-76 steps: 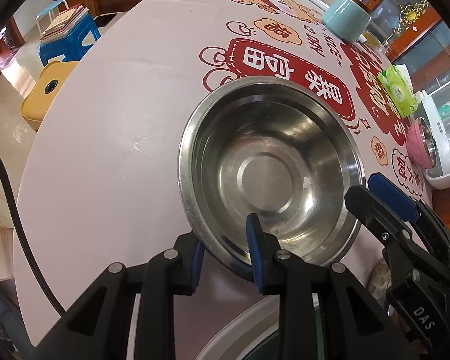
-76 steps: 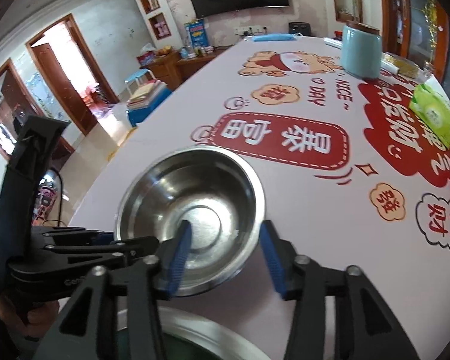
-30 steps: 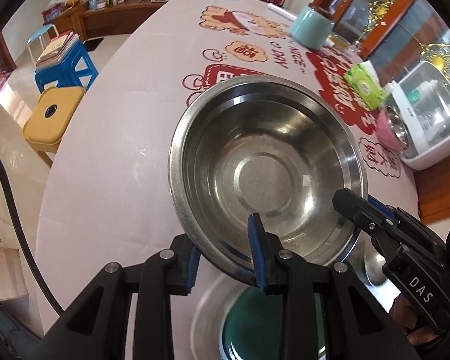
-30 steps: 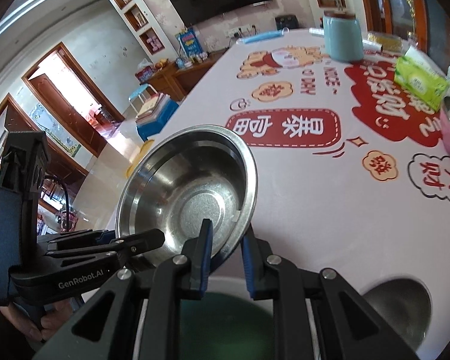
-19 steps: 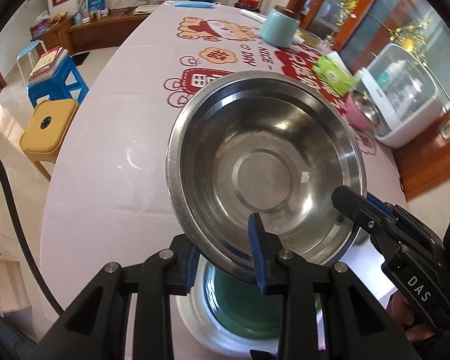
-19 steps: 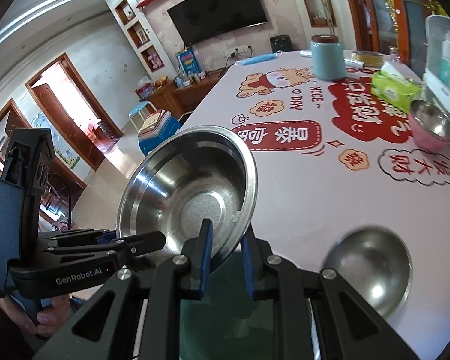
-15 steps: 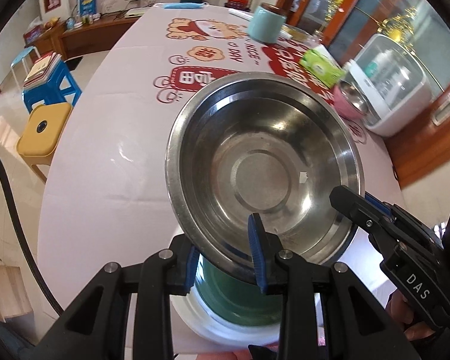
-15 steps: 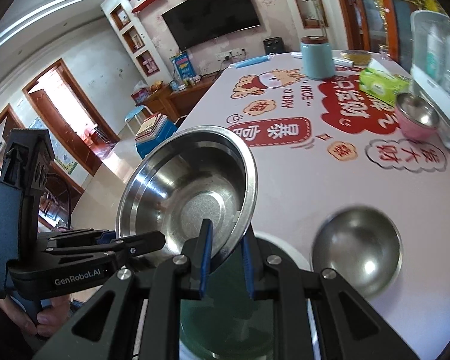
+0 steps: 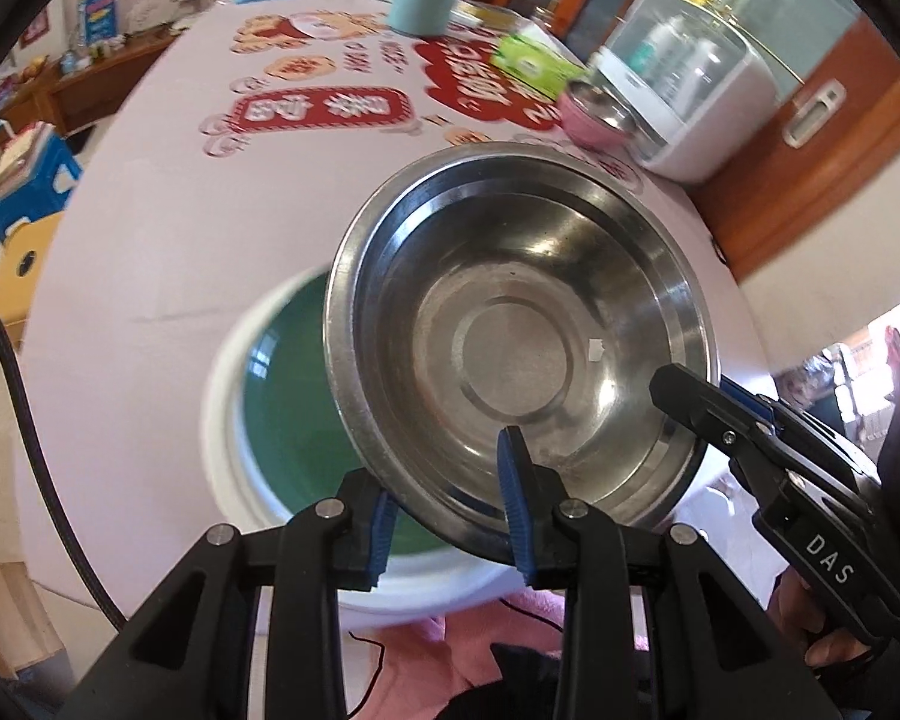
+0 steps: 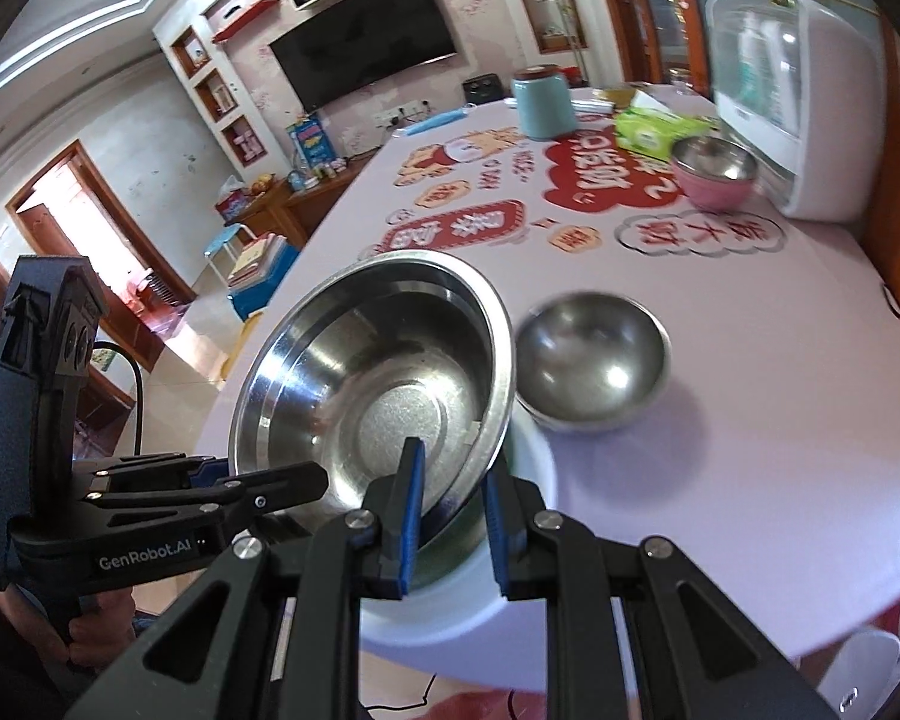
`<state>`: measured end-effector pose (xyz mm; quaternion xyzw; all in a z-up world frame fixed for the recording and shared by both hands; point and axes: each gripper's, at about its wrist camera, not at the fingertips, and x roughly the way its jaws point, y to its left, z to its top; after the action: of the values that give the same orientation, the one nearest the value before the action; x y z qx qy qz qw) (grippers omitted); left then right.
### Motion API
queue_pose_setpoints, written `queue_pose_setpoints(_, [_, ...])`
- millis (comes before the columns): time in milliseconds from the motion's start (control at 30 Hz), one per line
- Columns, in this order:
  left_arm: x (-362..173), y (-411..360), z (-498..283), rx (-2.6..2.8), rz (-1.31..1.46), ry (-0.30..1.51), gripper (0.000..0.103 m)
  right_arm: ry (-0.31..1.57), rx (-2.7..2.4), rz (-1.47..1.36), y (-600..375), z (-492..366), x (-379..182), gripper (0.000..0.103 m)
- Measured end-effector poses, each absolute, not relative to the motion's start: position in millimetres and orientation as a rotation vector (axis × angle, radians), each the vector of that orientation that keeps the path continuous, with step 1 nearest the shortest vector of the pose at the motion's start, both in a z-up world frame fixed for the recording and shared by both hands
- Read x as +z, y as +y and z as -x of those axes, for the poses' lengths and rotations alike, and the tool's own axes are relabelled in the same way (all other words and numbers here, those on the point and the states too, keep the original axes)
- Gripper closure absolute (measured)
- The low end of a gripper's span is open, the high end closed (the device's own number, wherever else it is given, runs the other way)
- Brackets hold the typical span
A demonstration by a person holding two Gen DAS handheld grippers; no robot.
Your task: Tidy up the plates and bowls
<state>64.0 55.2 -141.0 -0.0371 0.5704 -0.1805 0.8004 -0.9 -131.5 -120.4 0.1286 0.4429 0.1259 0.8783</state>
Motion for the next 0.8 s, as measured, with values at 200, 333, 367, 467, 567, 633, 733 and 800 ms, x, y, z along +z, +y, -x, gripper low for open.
queue_pose_setpoints(200, [-147.2,26.9,-50.9,-0.459,0.061,1.254,0.073,0.925,0.215,-0.26,-157.1,25.8,-120.6,0.085])
queue_pose_setpoints(333, [-149.7,3.1,-48.0,-0.506,0.028,1.272,0.073,0.928,0.191,-0.253,-175.4,39.2,-119.8,0.084])
queue_pose_setpoints(367, [-149.3,-2.9,-45.5,-0.514,0.017,1.275,0.073,0.932,0.189,-0.251,-179.8,40.9,-120.2,0.084])
queue_pose_setpoints(467, [-151.8,-23.4,-44.3,-0.54,-0.022,1.29,0.072,0.948,0.187,-0.237,-195.8,47.8,-122.0,0.084])
queue_pose_setpoints(567, [-154.9,-45.4,-42.4,-0.564,-0.041,1.31,0.072,0.962,0.178,-0.211,-211.2,54.3,-121.9,0.083])
queue_pose_setpoints(633, [-157.8,-61.2,-42.5,-0.576,-0.052,1.328,0.072,0.972,0.174,-0.196,-223.2,57.9,-122.5,0.083])
queue_pose_setpoints(733, [-159.9,-83.3,-42.8,-0.583,-0.065,1.347,0.072,0.987,0.171,-0.189,-241.5,58.8,-124.2,0.083])
queue_pose_setpoints(800, [-161.3,-96.0,-43.2,-0.583,-0.069,1.353,0.071,0.998,0.17,-0.181,-253.0,56.9,-125.2,0.082])
